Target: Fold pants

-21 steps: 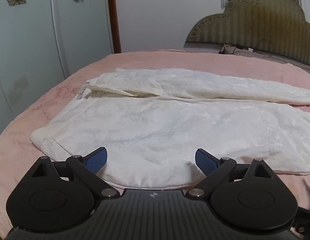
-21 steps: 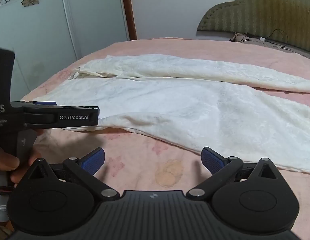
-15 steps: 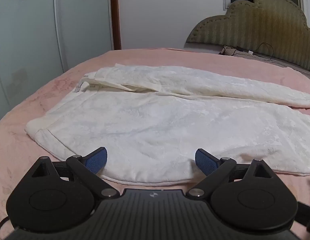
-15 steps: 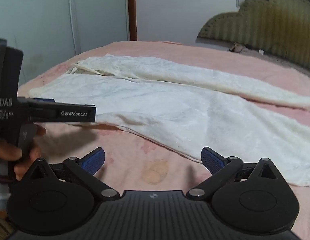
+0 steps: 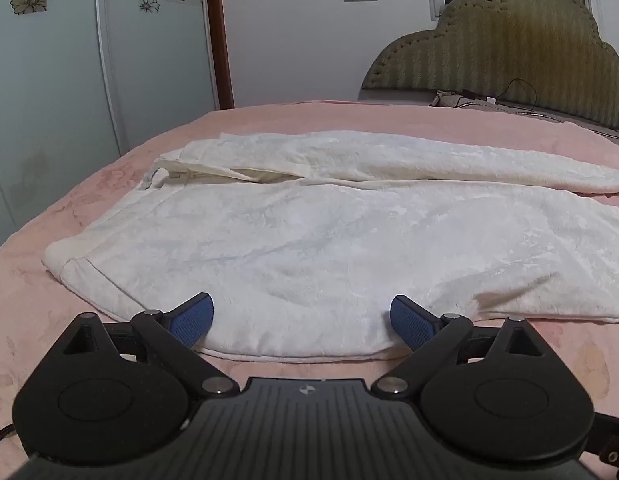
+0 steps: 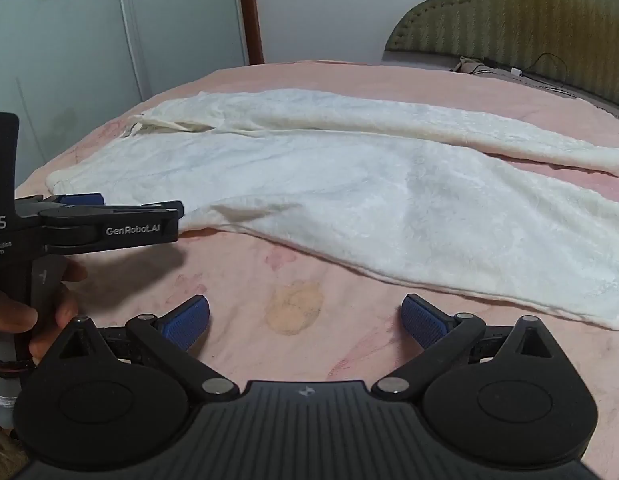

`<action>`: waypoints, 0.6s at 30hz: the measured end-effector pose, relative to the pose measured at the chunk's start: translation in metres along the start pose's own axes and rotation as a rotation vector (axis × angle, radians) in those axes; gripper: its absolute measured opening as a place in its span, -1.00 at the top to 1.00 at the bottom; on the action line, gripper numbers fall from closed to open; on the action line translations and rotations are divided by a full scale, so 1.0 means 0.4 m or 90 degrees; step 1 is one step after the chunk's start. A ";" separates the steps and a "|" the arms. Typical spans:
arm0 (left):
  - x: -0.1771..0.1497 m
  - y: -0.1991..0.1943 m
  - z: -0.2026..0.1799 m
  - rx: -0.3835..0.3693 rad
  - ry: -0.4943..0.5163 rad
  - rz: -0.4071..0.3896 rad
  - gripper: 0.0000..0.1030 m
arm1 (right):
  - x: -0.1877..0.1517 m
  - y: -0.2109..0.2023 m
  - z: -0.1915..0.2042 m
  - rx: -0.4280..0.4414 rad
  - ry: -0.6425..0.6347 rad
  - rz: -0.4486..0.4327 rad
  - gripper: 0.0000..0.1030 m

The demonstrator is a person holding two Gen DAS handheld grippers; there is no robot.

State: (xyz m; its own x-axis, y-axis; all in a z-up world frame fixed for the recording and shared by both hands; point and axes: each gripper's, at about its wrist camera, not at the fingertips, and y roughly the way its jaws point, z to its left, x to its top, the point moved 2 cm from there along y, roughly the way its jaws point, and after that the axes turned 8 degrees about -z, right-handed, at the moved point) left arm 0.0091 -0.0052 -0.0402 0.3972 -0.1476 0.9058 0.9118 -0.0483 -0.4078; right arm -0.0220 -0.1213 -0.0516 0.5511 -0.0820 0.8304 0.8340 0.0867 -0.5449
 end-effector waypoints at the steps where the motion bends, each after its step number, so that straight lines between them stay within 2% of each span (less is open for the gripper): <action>1: 0.000 0.001 0.000 0.000 0.000 0.000 -0.91 | -0.002 0.001 0.002 -0.004 -0.004 0.002 -1.00; 9: -0.005 0.008 -0.003 -0.002 0.004 0.004 -0.97 | -0.021 0.017 0.008 -0.016 -0.037 0.004 -1.00; 14: -0.008 0.006 -0.005 -0.002 0.006 0.004 -0.98 | -0.045 0.015 0.002 -0.003 -0.049 -0.046 -1.00; 18: -0.008 0.008 -0.005 -0.004 0.004 0.006 -0.99 | -0.045 0.016 0.003 -0.003 -0.051 -0.053 -1.00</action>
State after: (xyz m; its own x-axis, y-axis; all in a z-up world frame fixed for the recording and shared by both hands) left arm 0.0106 -0.0070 -0.0447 0.4048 -0.1544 0.9013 0.9075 -0.0531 -0.4167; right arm -0.0266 -0.1181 -0.0699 0.4764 -0.0097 0.8792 0.8769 0.0784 -0.4743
